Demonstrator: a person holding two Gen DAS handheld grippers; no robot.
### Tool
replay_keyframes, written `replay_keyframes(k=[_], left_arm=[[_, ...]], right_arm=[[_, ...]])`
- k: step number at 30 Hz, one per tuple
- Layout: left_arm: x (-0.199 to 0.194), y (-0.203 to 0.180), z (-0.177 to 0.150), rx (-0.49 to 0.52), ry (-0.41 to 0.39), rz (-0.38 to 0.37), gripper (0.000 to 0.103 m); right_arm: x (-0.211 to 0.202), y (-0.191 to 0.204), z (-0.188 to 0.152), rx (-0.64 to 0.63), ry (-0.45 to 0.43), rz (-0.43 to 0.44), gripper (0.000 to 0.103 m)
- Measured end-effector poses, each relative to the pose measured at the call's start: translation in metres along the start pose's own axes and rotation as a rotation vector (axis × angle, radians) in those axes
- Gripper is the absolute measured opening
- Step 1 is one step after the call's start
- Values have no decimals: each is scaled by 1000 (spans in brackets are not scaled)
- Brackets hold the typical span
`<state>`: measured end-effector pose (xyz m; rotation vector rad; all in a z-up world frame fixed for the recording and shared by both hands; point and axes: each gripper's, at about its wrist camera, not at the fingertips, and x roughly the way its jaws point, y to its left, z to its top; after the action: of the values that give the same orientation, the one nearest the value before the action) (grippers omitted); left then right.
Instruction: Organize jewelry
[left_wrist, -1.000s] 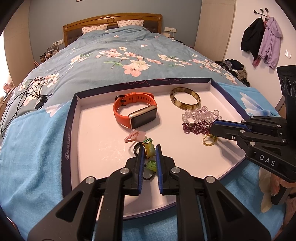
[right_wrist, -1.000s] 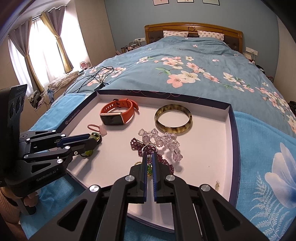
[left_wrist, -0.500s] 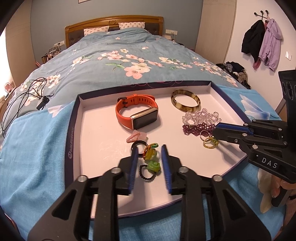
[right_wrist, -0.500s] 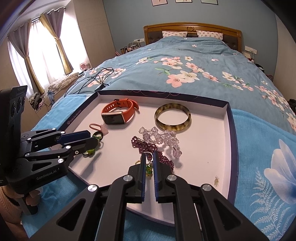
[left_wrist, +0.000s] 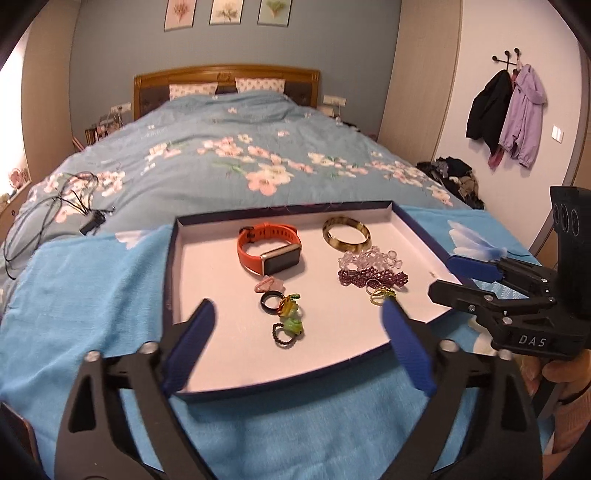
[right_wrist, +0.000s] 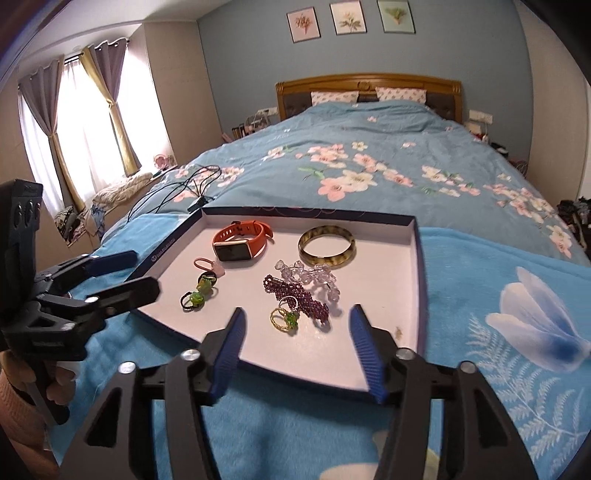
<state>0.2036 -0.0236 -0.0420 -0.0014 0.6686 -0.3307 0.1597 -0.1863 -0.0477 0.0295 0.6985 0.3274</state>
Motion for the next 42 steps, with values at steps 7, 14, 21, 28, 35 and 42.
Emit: replay_keyframes(k=[7,14,21,28,35,42], left_arm=[[-51,-7,-14,15,-138,84,97],[-97,-17,-35,11,-268,160,97],[-143,-33,-56,-1,-406,188,97],[-165,-43,-73,-23,-443,187,97],[-172,-47,-81,-44,-457,190,97],[-176,-50,-83,-52,-467,221,97]], right_arm=[[-40,14,-11,-33,-165,-95,96],[-72,38,-30,-93,-281,-155,96],[-97,40,-47,-49,-374,-175,96],[-107,43,-53,-32,-417,-197,96],[-118,55,-57,-63,-468,-216,96],[-125,60,-60,-67,-496,-216,96]])
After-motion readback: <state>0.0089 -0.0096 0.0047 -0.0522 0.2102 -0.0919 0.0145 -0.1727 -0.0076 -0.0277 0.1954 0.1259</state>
